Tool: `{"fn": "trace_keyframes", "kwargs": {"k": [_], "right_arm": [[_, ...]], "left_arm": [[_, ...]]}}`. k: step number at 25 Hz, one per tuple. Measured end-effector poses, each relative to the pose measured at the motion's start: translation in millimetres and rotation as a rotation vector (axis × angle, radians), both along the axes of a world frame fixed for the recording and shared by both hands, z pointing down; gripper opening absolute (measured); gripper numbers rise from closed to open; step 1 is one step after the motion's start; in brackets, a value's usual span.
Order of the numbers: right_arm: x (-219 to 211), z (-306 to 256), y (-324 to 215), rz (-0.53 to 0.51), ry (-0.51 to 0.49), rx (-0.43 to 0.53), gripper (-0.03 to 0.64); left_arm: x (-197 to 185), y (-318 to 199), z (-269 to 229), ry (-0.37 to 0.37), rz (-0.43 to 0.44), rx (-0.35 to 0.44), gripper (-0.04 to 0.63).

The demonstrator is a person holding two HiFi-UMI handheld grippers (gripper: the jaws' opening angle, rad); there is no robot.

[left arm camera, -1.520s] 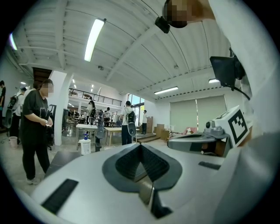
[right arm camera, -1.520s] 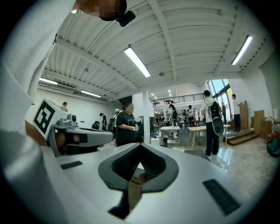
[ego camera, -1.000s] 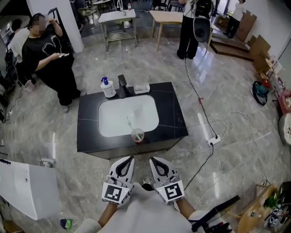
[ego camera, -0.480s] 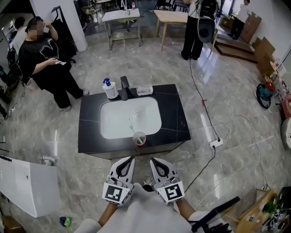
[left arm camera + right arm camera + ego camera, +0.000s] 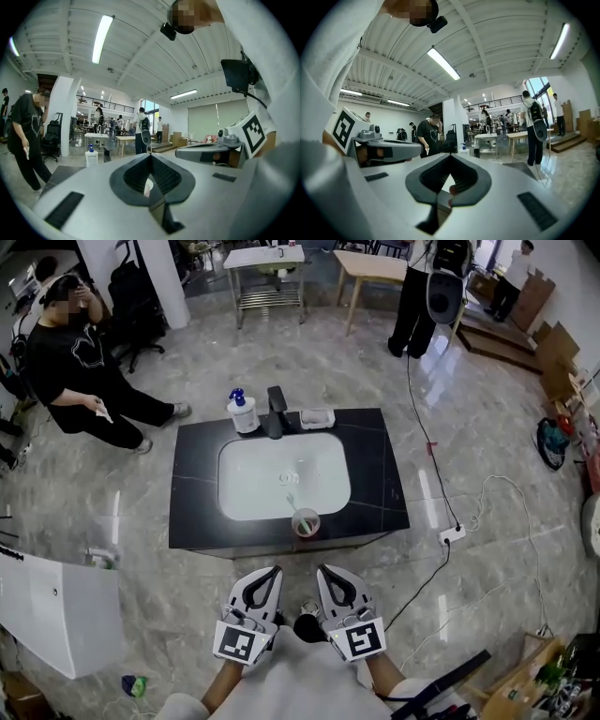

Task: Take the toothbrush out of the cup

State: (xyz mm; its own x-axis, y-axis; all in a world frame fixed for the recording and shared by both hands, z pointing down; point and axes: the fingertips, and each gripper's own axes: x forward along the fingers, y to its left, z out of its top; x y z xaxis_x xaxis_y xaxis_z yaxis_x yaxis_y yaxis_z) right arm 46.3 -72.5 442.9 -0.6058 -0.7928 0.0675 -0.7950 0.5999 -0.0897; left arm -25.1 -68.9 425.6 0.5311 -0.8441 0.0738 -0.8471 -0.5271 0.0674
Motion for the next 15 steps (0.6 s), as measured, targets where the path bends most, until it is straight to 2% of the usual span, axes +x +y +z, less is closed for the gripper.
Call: {"fn": "trace_keyframes", "kwargs": {"k": [3,5,15], "right_arm": [[-9,-13,-7,0.034,-0.071,0.062,0.003],[-14,-9,-10,0.053,-0.083,0.051,0.003],[-22,42,-16,0.142,-0.044,-0.005,0.003]], "left_arm": [[-12,1,9,0.009,-0.003,-0.027,-0.005],[-21,-1,16,0.019,-0.004,-0.045,-0.005],[-47,-19,64,0.041,-0.011,-0.127,-0.005]]}}
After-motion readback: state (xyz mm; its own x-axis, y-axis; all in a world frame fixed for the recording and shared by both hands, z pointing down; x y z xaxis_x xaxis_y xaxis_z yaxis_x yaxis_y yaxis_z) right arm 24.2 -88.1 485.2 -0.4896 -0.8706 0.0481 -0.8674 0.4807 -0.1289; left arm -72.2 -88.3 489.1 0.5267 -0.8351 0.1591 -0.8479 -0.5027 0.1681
